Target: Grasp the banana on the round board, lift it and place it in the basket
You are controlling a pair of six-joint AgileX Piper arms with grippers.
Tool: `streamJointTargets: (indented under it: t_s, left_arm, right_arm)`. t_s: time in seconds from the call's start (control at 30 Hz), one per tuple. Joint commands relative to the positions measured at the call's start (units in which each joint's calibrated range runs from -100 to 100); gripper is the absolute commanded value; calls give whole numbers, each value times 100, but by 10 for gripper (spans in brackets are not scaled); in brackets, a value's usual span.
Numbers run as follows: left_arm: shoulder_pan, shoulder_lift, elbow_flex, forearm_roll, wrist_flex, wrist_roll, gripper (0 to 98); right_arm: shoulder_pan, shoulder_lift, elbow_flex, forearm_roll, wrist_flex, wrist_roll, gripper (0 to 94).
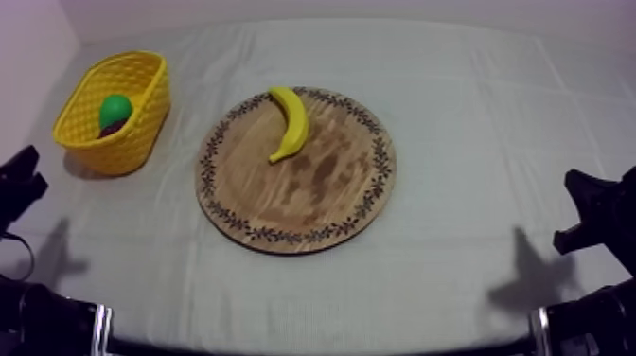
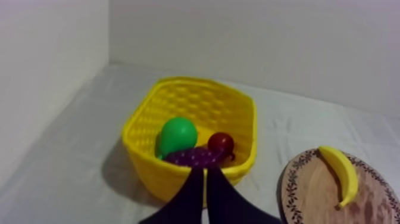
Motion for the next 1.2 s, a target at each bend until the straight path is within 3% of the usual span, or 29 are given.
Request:
streamJointTargets:
  t_s: [0.0,0.17,0.37,0.63,0.7,0.93,1.17]
  left_arm:
    - [74,593,-1010,8,4,-61,0]
    - [444,1860,-2443,-1,152,-206,0]
    - [934,3345,-4181,9,747,-473,0]
    - [1261,5194,-5993,-33,1505,-390,0]
    - [1395,5637,-6436,-142,1818,-272,0]
    - [2030,7046,-7553,-799,2670,432,0]
    - [2476,8014,-8054,-1036,3017,973,0]
  right_arm:
    - [0,0,-3,0,4,-1,3]
    - [0,0,-3,0,4,-1,3]
    - [0,0,-3,0,4,0,3]
    - [0,0,-3,0,4,-1,3]
    - [0,0,-3,0,4,-1,3]
    - [0,0,-3,0,4,1,3]
    - [0,0,-3,0,4,-1,3]
